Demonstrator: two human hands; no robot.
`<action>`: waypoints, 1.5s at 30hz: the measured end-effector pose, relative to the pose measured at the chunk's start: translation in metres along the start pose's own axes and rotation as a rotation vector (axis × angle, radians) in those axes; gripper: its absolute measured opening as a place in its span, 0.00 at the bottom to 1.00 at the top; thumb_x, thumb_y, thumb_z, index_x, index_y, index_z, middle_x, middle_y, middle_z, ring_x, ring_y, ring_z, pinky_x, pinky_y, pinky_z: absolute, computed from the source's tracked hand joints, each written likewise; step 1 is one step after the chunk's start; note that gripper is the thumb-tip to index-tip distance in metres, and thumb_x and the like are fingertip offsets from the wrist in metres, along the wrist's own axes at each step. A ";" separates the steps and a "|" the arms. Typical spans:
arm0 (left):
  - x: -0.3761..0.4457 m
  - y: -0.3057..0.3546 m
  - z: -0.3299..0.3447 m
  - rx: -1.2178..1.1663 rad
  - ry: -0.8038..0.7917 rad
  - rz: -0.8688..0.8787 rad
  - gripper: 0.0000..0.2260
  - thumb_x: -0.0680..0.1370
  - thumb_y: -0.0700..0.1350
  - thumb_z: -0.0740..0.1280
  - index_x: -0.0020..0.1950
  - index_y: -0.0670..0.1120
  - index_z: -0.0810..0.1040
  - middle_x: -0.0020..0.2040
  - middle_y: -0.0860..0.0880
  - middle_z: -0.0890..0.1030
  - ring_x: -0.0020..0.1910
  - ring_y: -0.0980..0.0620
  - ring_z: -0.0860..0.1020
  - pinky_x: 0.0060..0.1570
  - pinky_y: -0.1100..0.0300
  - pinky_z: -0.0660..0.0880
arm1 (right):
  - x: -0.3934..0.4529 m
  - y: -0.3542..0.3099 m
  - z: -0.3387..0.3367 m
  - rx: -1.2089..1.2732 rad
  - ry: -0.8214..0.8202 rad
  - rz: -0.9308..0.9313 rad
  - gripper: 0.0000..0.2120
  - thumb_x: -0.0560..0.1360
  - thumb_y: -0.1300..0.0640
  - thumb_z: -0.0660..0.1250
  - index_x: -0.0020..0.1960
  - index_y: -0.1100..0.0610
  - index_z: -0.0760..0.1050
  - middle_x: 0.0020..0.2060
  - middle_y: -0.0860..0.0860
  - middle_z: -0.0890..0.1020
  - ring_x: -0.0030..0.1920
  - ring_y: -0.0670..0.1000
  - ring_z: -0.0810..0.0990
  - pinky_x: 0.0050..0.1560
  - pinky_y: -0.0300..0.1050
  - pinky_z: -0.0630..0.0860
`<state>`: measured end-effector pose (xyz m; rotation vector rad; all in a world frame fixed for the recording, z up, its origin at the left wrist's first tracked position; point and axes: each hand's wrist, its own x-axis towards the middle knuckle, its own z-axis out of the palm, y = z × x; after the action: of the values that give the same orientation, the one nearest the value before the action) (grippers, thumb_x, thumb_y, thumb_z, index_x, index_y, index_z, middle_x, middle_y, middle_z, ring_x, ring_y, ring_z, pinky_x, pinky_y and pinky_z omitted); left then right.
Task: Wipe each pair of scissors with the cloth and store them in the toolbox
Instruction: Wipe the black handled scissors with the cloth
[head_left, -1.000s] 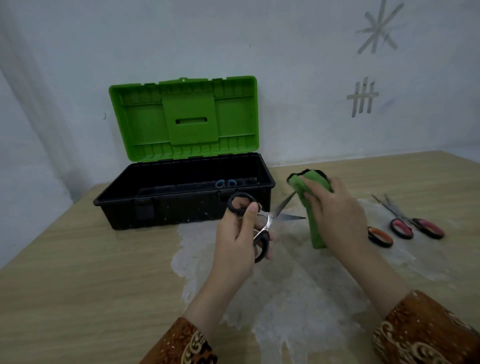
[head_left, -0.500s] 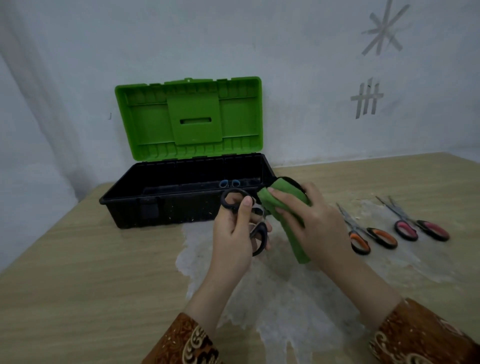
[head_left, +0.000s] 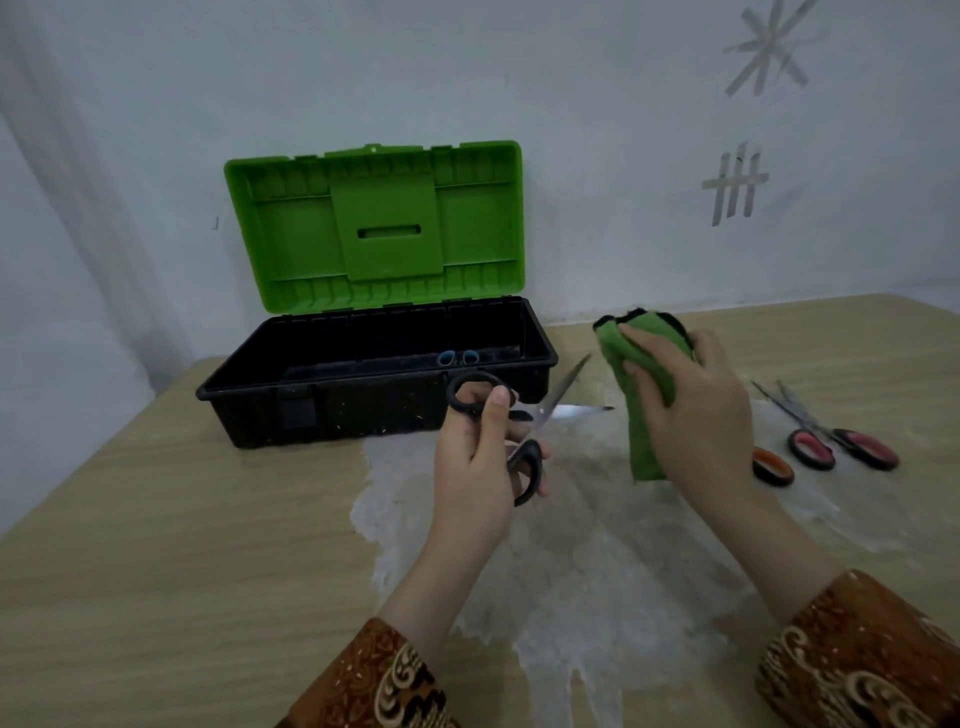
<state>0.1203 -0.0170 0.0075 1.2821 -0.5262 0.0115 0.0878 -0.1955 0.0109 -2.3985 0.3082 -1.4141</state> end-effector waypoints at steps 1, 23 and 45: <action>0.001 -0.001 0.000 -0.003 0.041 0.001 0.08 0.83 0.45 0.55 0.50 0.41 0.68 0.35 0.31 0.75 0.23 0.47 0.74 0.22 0.58 0.73 | -0.001 -0.005 -0.001 0.035 0.017 -0.039 0.16 0.76 0.56 0.67 0.63 0.52 0.77 0.48 0.57 0.77 0.37 0.51 0.73 0.35 0.37 0.67; 0.009 0.000 -0.014 -0.025 0.214 0.013 0.10 0.82 0.46 0.59 0.50 0.39 0.71 0.41 0.33 0.77 0.24 0.43 0.74 0.18 0.62 0.70 | -0.027 -0.041 0.014 0.106 -0.281 -0.495 0.15 0.79 0.53 0.59 0.63 0.44 0.76 0.51 0.57 0.77 0.35 0.56 0.78 0.28 0.47 0.76; -0.007 -0.008 0.004 0.192 0.282 0.078 0.09 0.82 0.48 0.58 0.44 0.50 0.73 0.30 0.50 0.74 0.30 0.49 0.73 0.33 0.44 0.73 | -0.029 -0.047 0.018 -0.017 -0.273 -0.354 0.17 0.77 0.53 0.57 0.60 0.48 0.79 0.49 0.57 0.77 0.30 0.57 0.76 0.23 0.49 0.74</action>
<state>0.1148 -0.0211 -0.0017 1.4180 -0.3371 0.3094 0.0903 -0.1389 -0.0013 -2.7154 -0.1826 -1.1920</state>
